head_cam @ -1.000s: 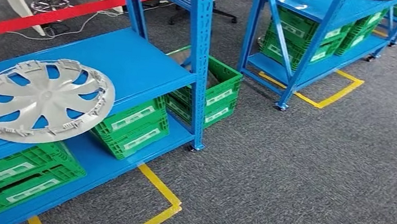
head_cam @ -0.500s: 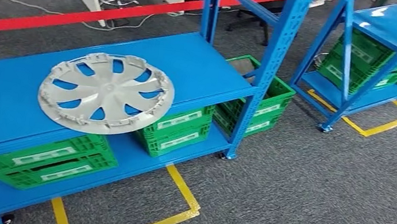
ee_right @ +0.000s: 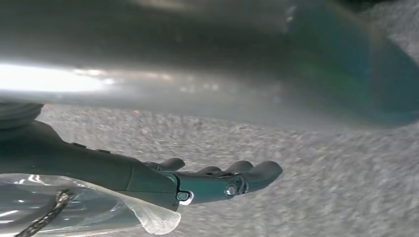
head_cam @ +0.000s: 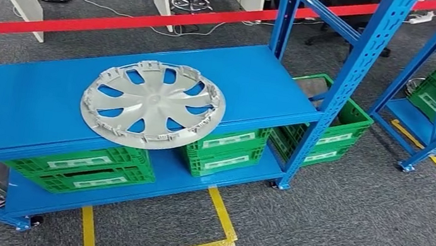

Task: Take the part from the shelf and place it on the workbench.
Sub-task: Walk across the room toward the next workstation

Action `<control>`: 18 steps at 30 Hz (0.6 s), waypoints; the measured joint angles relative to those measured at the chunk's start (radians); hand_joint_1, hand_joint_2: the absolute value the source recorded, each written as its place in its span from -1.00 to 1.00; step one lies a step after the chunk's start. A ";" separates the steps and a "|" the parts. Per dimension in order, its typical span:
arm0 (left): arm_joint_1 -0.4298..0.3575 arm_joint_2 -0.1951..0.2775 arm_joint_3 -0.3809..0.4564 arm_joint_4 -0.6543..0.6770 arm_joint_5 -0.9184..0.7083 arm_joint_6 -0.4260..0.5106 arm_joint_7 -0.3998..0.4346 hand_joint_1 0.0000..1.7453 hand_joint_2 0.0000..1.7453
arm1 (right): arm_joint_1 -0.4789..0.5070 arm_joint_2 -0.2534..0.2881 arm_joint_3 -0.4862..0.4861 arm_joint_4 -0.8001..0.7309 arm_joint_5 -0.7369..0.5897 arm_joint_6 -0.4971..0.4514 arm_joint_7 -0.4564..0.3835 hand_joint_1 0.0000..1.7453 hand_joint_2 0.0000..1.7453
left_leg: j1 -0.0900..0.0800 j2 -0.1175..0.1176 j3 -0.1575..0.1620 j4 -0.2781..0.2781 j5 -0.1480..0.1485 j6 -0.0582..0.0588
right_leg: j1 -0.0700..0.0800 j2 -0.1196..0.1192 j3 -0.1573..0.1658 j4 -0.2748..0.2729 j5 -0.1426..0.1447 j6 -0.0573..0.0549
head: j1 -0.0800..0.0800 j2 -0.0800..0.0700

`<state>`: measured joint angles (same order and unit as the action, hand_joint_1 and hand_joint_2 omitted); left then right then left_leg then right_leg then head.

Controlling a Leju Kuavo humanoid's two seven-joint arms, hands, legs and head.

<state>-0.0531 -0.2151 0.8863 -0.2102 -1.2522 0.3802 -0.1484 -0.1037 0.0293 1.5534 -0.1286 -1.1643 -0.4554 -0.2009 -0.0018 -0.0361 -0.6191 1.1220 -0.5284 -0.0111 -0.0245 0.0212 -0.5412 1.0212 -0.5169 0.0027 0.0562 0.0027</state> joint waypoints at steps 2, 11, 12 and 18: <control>-0.004 0.000 0.004 0.000 0.003 -0.001 0.000 -1.00 -1.00 | 0.003 0.000 0.000 0.000 -0.002 0.000 -0.001 -1.00 -1.00 | 0.002 0.025 -0.067 0.134 -0.055 -0.004 | 0.004 -0.034 0.002 0.000 -0.005 -0.006 | -0.002 0.000; -0.003 0.000 0.011 0.000 0.012 -0.005 0.004 -1.00 1.00 | -0.002 0.003 -0.001 0.000 -0.016 0.006 -0.016 -1.00 -1.00 | -0.023 0.104 0.040 -0.101 0.063 0.039 | 0.023 -0.140 0.024 -0.005 -0.032 0.008 | -0.002 0.000; -0.001 0.000 0.012 0.000 0.016 -0.008 0.011 -1.00 1.00 | -0.003 0.004 -0.002 -0.001 -0.025 0.013 -0.018 -1.00 -1.00 | -0.022 0.097 0.042 -0.105 0.066 0.033 | 0.023 -0.144 0.025 -0.010 -0.032 0.004 | -0.001 0.000; 0.005 0.000 0.031 0.000 0.059 -0.036 0.034 -1.00 0.00 | -0.007 0.004 -0.034 -0.001 -0.029 0.023 -0.002 -1.00 0.50 | -0.020 0.092 0.052 -0.115 0.063 0.031 | 0.024 -0.142 0.038 -0.029 -0.028 -0.003 | 0.003 0.000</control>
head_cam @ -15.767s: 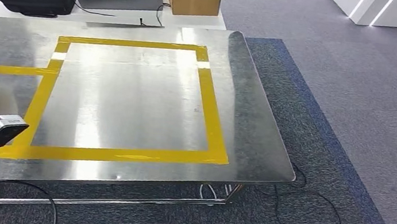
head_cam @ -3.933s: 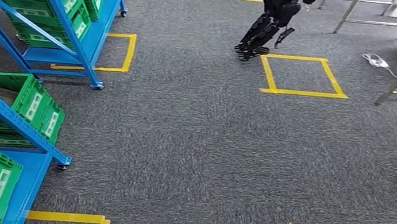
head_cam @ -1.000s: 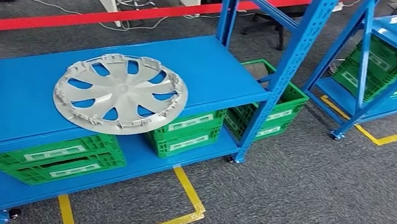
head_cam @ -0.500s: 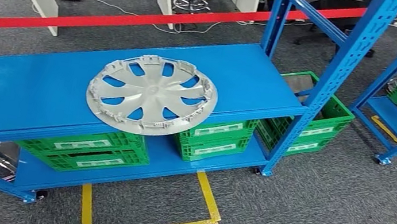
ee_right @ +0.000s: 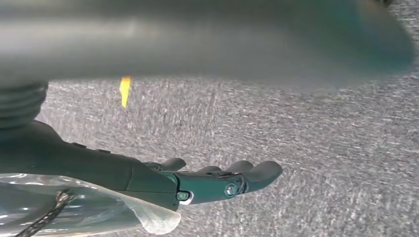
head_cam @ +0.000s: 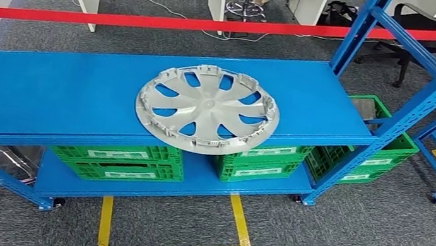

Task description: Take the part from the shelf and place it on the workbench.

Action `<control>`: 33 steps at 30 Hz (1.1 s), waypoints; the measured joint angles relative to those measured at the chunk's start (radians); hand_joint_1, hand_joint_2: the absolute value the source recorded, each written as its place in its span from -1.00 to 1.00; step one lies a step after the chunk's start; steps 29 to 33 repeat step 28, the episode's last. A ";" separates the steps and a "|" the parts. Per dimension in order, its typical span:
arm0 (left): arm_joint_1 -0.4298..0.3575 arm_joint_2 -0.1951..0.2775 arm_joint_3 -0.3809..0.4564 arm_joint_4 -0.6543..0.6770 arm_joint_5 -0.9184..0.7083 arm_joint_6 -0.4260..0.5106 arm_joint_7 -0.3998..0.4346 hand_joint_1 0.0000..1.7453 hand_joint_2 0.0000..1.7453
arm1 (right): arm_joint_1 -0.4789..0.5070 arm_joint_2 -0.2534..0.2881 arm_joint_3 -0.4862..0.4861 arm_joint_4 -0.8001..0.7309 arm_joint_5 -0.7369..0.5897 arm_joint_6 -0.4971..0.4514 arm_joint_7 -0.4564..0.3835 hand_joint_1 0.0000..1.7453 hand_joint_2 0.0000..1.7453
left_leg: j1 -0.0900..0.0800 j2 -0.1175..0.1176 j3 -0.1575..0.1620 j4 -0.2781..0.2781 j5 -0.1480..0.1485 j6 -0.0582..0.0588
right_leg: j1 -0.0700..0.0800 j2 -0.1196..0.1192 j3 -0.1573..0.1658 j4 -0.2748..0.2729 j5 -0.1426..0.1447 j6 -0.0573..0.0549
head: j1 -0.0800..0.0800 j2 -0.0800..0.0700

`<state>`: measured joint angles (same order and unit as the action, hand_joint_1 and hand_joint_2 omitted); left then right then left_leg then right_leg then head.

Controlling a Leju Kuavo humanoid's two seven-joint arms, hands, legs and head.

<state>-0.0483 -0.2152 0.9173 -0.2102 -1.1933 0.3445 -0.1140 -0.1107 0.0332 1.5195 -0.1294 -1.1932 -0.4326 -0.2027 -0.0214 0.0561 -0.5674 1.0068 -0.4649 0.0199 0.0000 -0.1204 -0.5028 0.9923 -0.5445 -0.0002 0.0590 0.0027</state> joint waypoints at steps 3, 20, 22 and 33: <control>0.003 0.006 -0.015 0.000 0.046 -0.012 0.006 -1.00 -1.00 | 0.014 0.000 -0.058 -0.002 0.044 0.016 0.008 -1.00 -1.00 | -0.001 0.001 0.000 0.000 -0.002 0.003 | 0.000 0.001 0.002 -0.004 0.002 0.004 | 0.000 0.000; 0.050 0.063 -0.229 -0.021 0.360 -0.102 0.031 -1.00 -1.00 | 0.079 0.000 -0.440 -0.057 0.359 0.131 0.061 -1.00 -1.00 | 0.002 0.001 0.006 0.000 -0.004 0.005 | 0.000 0.001 0.007 -0.006 -0.001 0.016 | -0.001 0.000; 0.056 0.069 -0.257 -0.025 0.395 -0.112 0.035 -1.00 -1.00 | 0.086 0.000 -0.485 -0.065 0.395 0.143 0.067 -1.00 -1.00 | 0.002 0.001 0.006 0.000 -0.004 0.005 | 0.000 0.002 0.008 -0.006 -0.001 0.015 | -0.001 0.000; 0.073 0.086 -0.336 -0.041 0.497 -0.141 0.045 -1.00 -1.00 | 0.106 0.000 -0.607 -0.085 0.495 0.180 0.084 -1.00 -1.00 | 0.002 0.001 0.007 0.000 -0.004 0.005 | 0.000 0.002 0.008 -0.006 -0.002 0.016 | -0.001 0.000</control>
